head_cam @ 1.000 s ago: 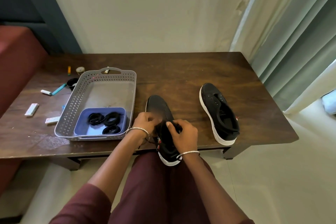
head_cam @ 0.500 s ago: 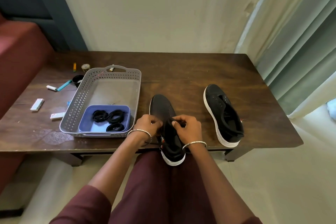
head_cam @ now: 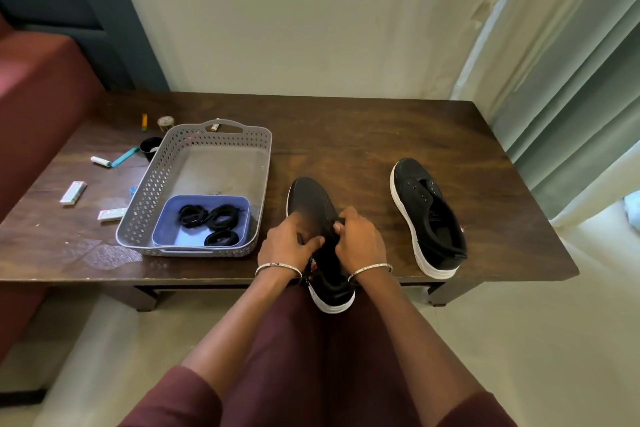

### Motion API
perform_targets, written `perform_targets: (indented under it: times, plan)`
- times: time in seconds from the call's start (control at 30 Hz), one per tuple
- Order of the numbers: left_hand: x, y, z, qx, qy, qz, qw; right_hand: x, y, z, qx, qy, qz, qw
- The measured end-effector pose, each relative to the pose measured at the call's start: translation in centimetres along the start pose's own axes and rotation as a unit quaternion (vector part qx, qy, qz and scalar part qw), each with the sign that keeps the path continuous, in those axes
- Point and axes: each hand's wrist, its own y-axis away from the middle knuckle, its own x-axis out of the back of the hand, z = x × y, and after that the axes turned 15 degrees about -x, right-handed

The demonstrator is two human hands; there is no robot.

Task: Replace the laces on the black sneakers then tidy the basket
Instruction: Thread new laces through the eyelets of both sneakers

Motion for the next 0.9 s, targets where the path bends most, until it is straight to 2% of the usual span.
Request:
perform_targets:
  times: [0.23, 0.33, 0.4, 0.47, 0.6, 0.77, 0.9]
  plan:
    - [-0.3, 0.3, 0.1, 0.046, 0.002, 0.026, 0.999, -0.2, 0.5, 0.9, -0.061, -0.068, -0.011, 0.996]
    - [-0.1, -0.1, -0.3, 0.081, 0.093, 0.008, 0.992, -0.3, 0.2, 1.0, -0.085, -0.102, -0.025, 0.991]
    - [0.5, -0.7, -0.3, 0.120, 0.185, -0.001, 0.975, 0.0, -0.1, 1.1, -0.075, -0.132, -0.040, 0.988]
    - [1.9, -1.1, 0.3, 0.162, 0.220, -0.049, 0.961, 0.5, -0.3, 1.5, -0.068, -0.146, -0.055, 0.985]
    - [4.7, -2.5, 1.4, 0.185, 0.163, -0.090, 0.965, 2.0, -0.3, 2.3, -0.062, -0.142, -0.074, 0.985]
    - [5.9, -3.4, 1.5, 0.182, 0.079, -0.196, 0.960, 3.7, -0.8, 2.2, -0.039, -0.098, -0.120, 0.987]
    - [5.4, -2.9, 2.0, 0.180, 0.136, -0.220, 0.949, 3.5, -1.0, 1.1, -0.020, -0.033, -0.150, 0.988]
